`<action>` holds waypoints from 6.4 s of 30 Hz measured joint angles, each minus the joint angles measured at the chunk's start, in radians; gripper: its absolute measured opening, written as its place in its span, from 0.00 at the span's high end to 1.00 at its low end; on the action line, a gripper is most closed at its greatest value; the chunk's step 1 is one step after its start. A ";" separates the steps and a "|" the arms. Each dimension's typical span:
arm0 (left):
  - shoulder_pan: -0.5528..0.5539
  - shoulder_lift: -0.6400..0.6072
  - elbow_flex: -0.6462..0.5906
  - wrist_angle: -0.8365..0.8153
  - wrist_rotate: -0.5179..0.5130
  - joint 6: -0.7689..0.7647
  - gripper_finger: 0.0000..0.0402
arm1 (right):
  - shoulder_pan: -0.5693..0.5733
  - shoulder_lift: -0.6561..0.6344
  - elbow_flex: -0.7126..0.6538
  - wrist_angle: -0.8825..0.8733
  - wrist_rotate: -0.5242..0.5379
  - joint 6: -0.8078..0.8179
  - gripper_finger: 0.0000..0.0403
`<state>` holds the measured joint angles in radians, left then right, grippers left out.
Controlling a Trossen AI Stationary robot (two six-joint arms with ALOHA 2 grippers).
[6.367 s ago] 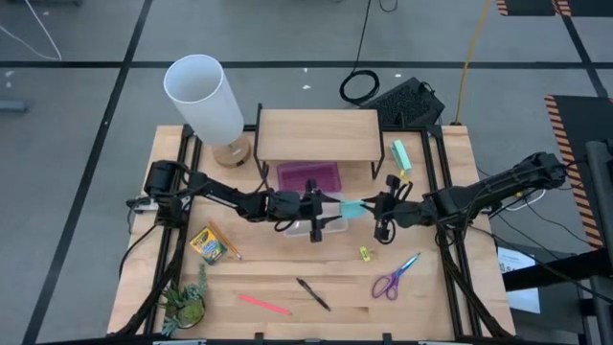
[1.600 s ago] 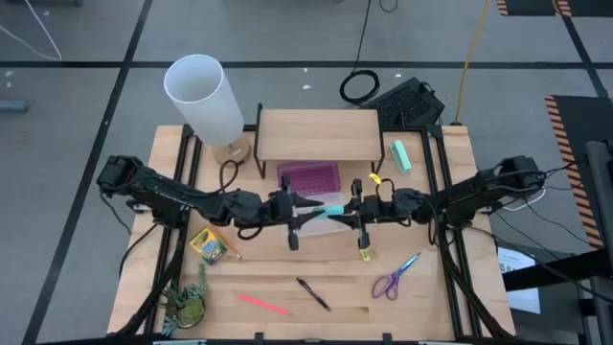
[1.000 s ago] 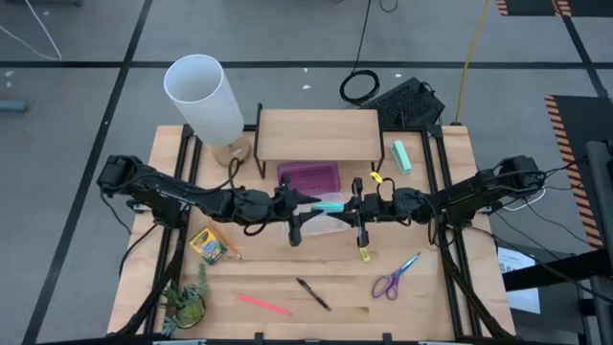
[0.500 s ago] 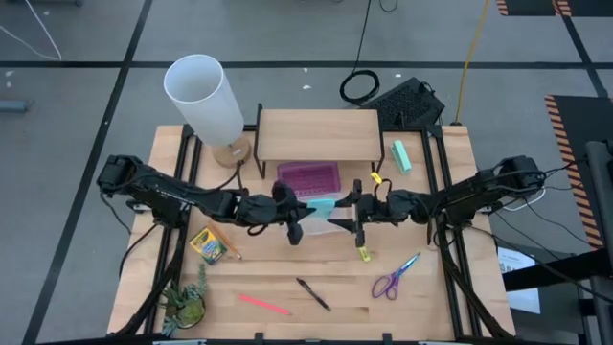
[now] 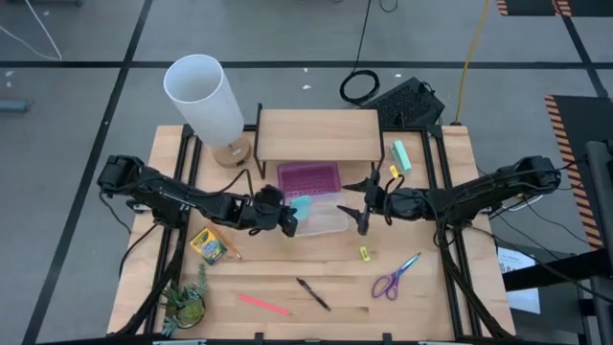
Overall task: Pack school essentials
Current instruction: Put the blue sticky notes into the violet supply box
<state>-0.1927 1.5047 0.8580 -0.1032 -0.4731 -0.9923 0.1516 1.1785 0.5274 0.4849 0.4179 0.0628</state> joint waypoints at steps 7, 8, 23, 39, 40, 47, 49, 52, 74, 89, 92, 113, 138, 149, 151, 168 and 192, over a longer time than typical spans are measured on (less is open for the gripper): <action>-0.005 0.001 -0.107 0.097 -0.007 -0.182 0.96 | 0.000 -0.001 0.000 -0.029 0.000 0.004 0.31; -0.006 0.001 -0.116 0.110 -0.006 -0.189 0.96 | 0.000 -0.001 0.000 -0.029 0.000 0.005 0.31; -0.010 0.023 -0.122 0.218 0.018 -0.163 0.96 | 0.000 -0.001 0.000 -0.034 0.000 0.005 0.31; -0.003 0.034 -0.122 0.207 0.037 -0.162 0.89 | 0.000 0.000 0.000 -0.038 0.000 0.030 0.31; -0.003 0.034 -0.122 0.205 0.037 -0.163 0.88 | 0.000 0.000 0.000 -0.038 0.000 0.030 0.31; -0.003 0.034 -0.122 0.204 0.038 -0.166 0.80 | 0.000 0.000 0.000 -0.038 0.000 0.030 0.31; -0.003 0.034 -0.122 0.203 0.038 -0.160 0.78 | 0.000 0.000 0.000 -0.038 0.000 0.030 0.31; -0.003 0.034 -0.122 0.181 0.038 -0.127 0.76 | 0.000 0.000 0.000 -0.041 0.000 0.030 0.31; 0.013 0.032 0.004 0.070 0.077 0.232 0.48 | 0.000 0.000 0.000 -0.050 0.000 0.057 0.31; 0.015 0.076 0.005 0.067 0.052 0.186 0.28 | 0.000 0.000 0.000 -0.057 0.000 0.075 0.31; 0.015 0.119 0.016 0.086 0.052 0.187 0.31 | 0.000 0.000 0.000 -0.057 0.000 0.075 0.31; 0.034 0.146 0.019 0.023 0.064 0.204 0.65 | -0.002 0.000 -0.001 -0.071 0.000 0.082 0.31; -0.005 0.146 0.019 0.097 -0.123 -0.290 0.97 | -0.002 0.000 0.000 -0.099 0.000 0.089 0.31; -0.104 0.197 0.018 0.109 -0.313 -0.427 0.97 | -0.002 0.000 0.000 -0.093 0.000 0.094 0.31; -0.104 0.218 0.022 0.157 -0.313 -0.427 0.97 | -0.002 0.000 0.000 -0.092 0.000 0.094 0.31; -0.087 0.228 0.019 0.124 -0.261 -0.341 0.63 | -0.002 0.000 0.000 -0.086 0.000 0.101 0.31; -0.065 -0.034 0.021 0.161 -0.003 0.956 0.62 | -0.002 0.000 0.000 -0.109 0.000 0.135 0.31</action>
<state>-0.2580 1.4705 0.8791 0.0582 -0.4765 -0.0364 0.1497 1.1782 0.5274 0.3760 0.4183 0.1978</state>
